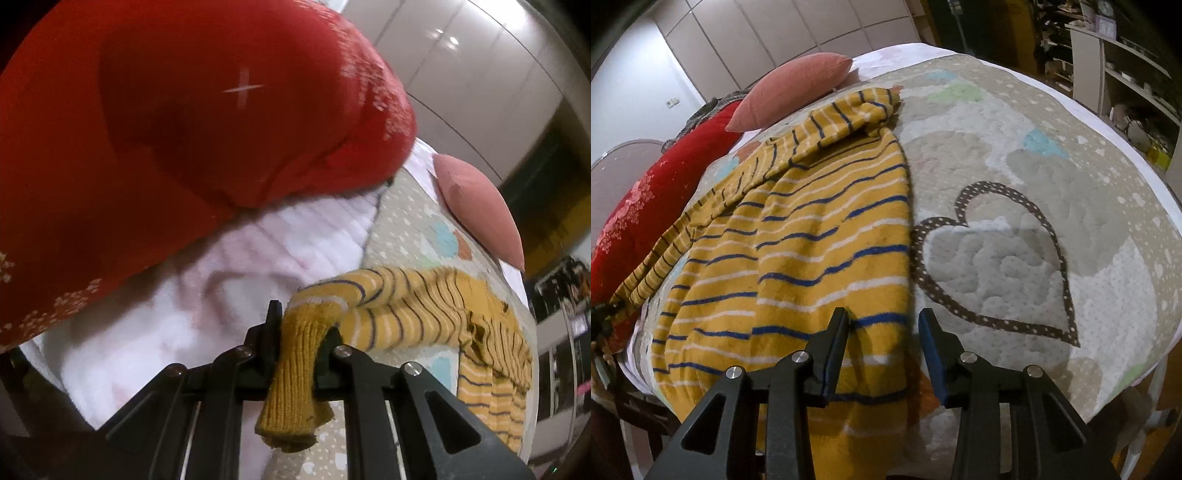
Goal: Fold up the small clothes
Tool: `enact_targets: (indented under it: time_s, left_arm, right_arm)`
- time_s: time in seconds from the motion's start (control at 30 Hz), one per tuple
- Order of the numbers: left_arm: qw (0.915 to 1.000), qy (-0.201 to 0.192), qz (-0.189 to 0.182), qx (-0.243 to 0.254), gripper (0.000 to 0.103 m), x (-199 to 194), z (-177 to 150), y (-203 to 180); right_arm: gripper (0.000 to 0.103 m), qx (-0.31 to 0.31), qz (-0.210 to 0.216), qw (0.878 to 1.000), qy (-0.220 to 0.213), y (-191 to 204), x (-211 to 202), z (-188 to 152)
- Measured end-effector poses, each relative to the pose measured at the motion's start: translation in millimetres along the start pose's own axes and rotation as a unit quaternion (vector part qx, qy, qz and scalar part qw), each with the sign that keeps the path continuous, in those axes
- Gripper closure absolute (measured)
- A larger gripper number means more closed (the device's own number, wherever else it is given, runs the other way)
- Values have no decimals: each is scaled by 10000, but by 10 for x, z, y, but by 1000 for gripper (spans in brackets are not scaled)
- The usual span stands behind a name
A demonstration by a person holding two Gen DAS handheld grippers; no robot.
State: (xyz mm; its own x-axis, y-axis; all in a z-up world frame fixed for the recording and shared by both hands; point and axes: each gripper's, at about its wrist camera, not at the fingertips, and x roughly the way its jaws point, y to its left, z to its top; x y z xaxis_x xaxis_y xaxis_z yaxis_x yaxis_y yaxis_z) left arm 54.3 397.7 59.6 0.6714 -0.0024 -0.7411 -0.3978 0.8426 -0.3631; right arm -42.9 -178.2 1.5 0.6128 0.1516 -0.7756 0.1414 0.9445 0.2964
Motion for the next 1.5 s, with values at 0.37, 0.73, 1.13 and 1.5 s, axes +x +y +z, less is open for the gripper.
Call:
enact_targets:
  time_s: [0.37, 0.73, 1.13, 1.5]
  left_arm:
    - [9830, 661, -1502, 827, 92, -115, -414, -1468]
    - [9003, 1660, -3120, 2541, 50, 6, -1835, -4072]
    - [9499, 715, -1527, 2631, 34, -347, -1985, -2829]
    - [9737, 647, -1227, 1809, 31, -326, -1880, -1924]
  right_arm:
    - [60, -196, 65, 9997, -130, 150, -23, 77]
    - [60, 523, -8, 9976, -449, -570, -423, -72]
    - [50, -43, 316, 9983, -480, -298, -284, 307]
    - [51, -1082, 692, 9913, 287, 726, 784, 1022]
